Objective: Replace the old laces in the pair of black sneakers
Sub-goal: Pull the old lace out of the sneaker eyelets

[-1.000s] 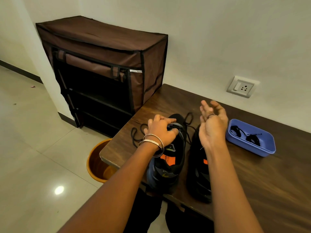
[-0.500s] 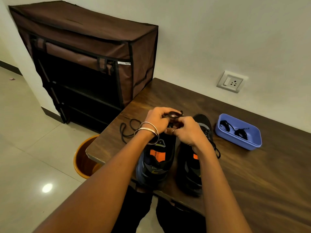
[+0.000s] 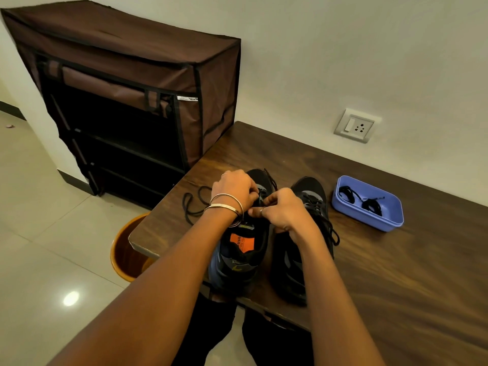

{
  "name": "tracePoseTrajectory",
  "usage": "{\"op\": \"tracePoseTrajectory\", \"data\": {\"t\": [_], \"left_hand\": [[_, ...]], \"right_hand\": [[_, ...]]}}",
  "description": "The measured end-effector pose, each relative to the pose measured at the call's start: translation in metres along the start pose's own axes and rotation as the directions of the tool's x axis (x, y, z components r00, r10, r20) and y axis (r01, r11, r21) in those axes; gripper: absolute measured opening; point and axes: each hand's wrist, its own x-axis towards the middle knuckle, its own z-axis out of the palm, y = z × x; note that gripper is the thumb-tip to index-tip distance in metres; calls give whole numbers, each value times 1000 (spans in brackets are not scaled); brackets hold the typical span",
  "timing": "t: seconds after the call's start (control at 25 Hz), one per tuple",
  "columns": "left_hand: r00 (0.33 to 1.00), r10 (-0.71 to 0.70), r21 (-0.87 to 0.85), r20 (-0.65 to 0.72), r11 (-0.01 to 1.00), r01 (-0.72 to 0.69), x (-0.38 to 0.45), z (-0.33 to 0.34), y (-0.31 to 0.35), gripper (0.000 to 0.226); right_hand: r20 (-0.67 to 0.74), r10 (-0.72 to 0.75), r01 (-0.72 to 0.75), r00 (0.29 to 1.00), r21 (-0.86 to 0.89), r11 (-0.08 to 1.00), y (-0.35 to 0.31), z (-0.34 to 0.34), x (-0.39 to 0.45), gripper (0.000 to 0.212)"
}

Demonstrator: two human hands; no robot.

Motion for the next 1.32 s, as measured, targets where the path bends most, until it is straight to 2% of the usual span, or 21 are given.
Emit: {"op": "tracePoseTrajectory", "data": {"t": [0.08, 0.2, 0.32, 0.4, 0.44, 0.48, 0.52, 0.56, 0.6, 0.64, 0.68, 0.72, 0.76, 0.8, 0.84, 0.88, 0.96, 1.08, 1.16, 1.24, 1.32], "left_hand": [[999, 29, 126, -14, 992, -27, -2, 3, 10, 21], [998, 62, 219, 4, 974, -62, -2, 12, 16, 26], [996, 75, 239, -47, 969, -62, -2, 13, 18, 24], [996, 48, 193, -80, 981, -32, -2, 12, 17, 25], [994, -11, 132, -112, 991, 26, 0, 15, 11, 26], [978, -135, 20, -156, 990, 140, 3, 16, 6, 27], [938, -306, -164, -163, 946, 280, 7, 18, -2, 26], [877, -470, -404, -103, 825, 395, 10, 18, -9, 24], [826, -564, -612, -5, 655, 443, 13, 18, -16, 20], [803, -590, -737, 86, 504, 449, 13, 17, -18, 15], [811, -569, -777, 135, 448, 443, 13, 16, -20, 9], [851, -511, -763, 122, 500, 410, 11, 14, -20, 12], [909, -412, -696, 57, 637, 332, 11, 12, -23, 21], [962, -271, -554, -32, 806, 209, 8, 8, -24, 28], [988, -111, -379, -106, 923, 63, 5, 4, -24, 32], [991, 26, -236, -133, 970, -57, 2, -1, -21, 31], [983, 167, -16, -78, 985, -169, -2, -5, -12, 26], [986, 168, 231, 19, 958, -167, 0, -2, 5, 25], [994, 105, 300, 3, 948, -101, 3, 0, 8, 26], [993, 118, 365, -28, 926, -100, 2, 1, 13, 29], [991, 127, 345, -52, 933, -101, -1, 4, 18, 32]], "right_hand": [[-24, -1, 0, 1000, -54, 999, 1, 2, 2, 29], [-57, 15, -16, 998, -15, 1000, 9, 2, 4, 24], [-56, 14, -14, 998, -5, 1000, 11, 1, 3, 27], [-44, 28, -28, 999, -6, 1000, 11, 0, 2, 28], [-34, 37, -37, 999, 0, 999, 10, -1, 1, 27], [-20, 44, -44, 999, 0, 999, 9, -1, 0, 25], [-10, 48, -48, 999, -10, 999, 10, -2, -1, 24], [-8, 49, -50, 999, -30, 998, 9, -2, -2, 24], [-11, 47, -48, 999, -55, 997, 9, -2, -3, 25], [-12, 48, -48, 999, -78, 996, 8, -3, -4, 27], [-7, 53, -53, 999, -95, 994, 7, -2, -5, 29], [2, 59, -58, 998, -108, 992, 5, -3, -6, 31], [10, 61, -60, 998, -122, 991, 4, -2, -6, 32], [11, 61, -59, 998, -143, 988, 3, -1, -6, 33], [6, 58, -56, 998, -169, 984, 3, 0, -7, 33], [6, 55, -53, 998, -188, 981, 3, 1, -7, 33], [10, 41, -38, 999, -204, 978, 2, 3, -7, 29], [20, 13, -9, 1000, -222, 975, 2, 1, -8, 23], [36, 0, 8, 999, -234, 972, 3, 1, -8, 20], [55, -9, 23, 998, -273, 962, 3, 3, -9, 21], [60, -16, 34, 998, -311, 950, 3, 6, -9, 22]]}}
